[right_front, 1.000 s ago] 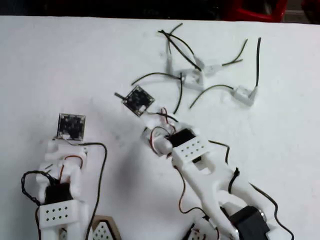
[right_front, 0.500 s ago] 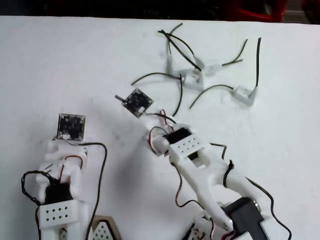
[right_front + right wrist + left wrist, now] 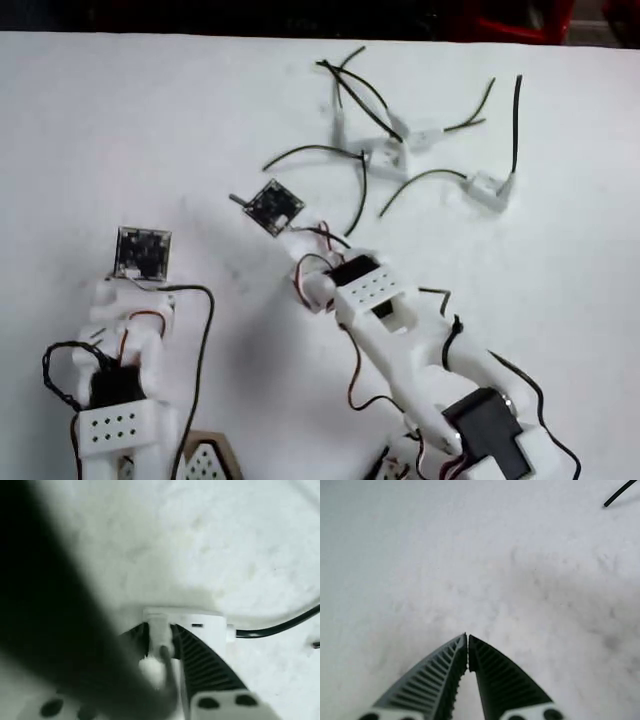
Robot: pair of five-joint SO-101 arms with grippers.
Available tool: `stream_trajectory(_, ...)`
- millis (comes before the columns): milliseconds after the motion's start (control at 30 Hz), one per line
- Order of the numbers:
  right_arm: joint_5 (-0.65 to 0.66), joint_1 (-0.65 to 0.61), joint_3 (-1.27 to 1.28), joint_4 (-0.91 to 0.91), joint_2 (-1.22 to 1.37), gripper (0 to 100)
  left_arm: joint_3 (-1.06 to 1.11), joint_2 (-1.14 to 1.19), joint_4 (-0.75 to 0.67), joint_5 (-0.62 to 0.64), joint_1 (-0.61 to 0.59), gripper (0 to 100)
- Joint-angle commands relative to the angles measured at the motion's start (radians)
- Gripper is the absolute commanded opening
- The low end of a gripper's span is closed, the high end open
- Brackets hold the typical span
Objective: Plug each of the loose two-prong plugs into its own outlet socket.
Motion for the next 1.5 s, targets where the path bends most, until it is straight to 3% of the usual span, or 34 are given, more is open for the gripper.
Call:
stream_trajectory(0,-0.087,-0.002,-0.069,0.125,-0.117,17.4,-0.008,-0.010,-0.028,-0.008,0.012,3)
stream_trajectory(333,-0.114,-0.001,-0.066,0.349,-0.524,1.2,-0.008,-0.010,-0.025,-0.008,0.016,3)
stream_trajectory(567,-0.114,0.019,0.221,0.337,-0.874,1.7,-0.008,-0.010,-0.021,-0.006,0.061,3)
stream_trajectory(867,-0.117,0.229,0.514,0.294,-1.251,1.7,-0.028,-0.012,-0.020,0.002,0.082,2)
stream_trajectory(1067,-0.193,0.318,0.626,0.300,-1.423,1.7,-0.044,-0.012,-0.014,0.009,0.084,2)
stream_trajectory(1133,-0.206,0.332,0.664,0.300,-1.471,1.7,-0.066,-0.012,0.015,0.068,0.084,2)
stream_trajectory(1267,-0.206,0.332,0.760,0.300,-1.561,1.7,-0.107,-0.012,0.089,0.158,0.084,3)
stream_trajectory(1467,-0.207,0.332,0.830,0.297,-1.581,1.7,-0.104,-0.012,0.098,0.160,0.096,3)
